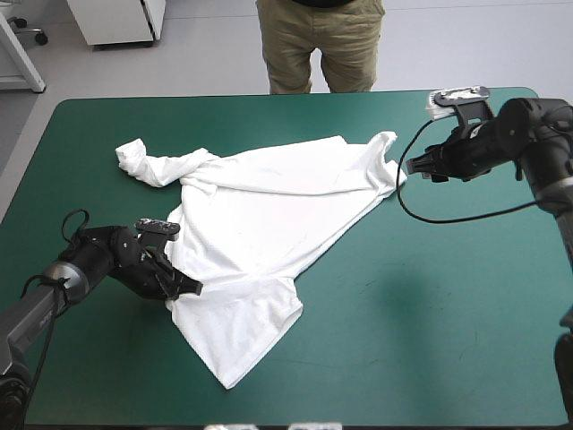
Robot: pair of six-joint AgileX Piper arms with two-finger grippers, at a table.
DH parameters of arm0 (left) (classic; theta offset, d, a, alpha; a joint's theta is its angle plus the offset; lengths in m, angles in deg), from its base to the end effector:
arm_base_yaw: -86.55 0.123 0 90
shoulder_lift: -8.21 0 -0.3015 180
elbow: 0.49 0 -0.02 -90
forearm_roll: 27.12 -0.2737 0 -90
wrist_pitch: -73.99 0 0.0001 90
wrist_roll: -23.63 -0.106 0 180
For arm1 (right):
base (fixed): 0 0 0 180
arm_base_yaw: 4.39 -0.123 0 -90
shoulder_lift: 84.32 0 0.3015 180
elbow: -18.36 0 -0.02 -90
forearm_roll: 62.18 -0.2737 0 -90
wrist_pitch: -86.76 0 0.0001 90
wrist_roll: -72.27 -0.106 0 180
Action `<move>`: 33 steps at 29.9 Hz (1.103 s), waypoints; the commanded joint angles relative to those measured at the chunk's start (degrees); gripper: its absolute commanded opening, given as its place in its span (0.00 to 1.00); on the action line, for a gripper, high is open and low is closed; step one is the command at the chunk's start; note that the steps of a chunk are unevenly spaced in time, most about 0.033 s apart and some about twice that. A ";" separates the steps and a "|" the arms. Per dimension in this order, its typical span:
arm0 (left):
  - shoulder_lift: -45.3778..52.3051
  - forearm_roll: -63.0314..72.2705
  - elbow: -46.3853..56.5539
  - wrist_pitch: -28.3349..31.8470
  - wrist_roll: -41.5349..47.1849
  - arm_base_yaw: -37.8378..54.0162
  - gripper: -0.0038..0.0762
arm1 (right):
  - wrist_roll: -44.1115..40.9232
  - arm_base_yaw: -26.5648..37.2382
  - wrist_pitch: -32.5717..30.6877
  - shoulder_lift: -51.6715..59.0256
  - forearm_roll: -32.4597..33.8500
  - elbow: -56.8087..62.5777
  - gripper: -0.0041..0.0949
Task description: Fold the cloth
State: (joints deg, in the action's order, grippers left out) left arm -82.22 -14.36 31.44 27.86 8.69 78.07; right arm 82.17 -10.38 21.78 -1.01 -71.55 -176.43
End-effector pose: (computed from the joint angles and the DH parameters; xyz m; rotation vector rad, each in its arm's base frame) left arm 0.2608 -0.0560 0.1926 0.3937 2.8958 -0.2408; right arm 0.3573 0.0532 0.3932 -0.3211 2.5328 0.1899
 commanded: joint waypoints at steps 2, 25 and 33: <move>-0.07 2.66 0.12 0.67 0.59 -0.62 0.04 | 1.67 0.46 7.67 -6.00 -0.11 -2.13 0.52; -0.07 2.65 0.12 1.82 0.28 -0.62 0.04 | 7.70 -2.48 12.03 -32.29 -0.12 -17.62 0.62; -0.07 2.65 0.12 1.41 0.28 -0.62 0.04 | 7.23 -2.48 10.44 -35.96 0.04 -18.88 0.40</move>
State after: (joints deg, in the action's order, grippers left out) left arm -82.22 -14.36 31.44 27.98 8.69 78.07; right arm 89.39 -12.95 33.00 -38.71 -70.84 -194.23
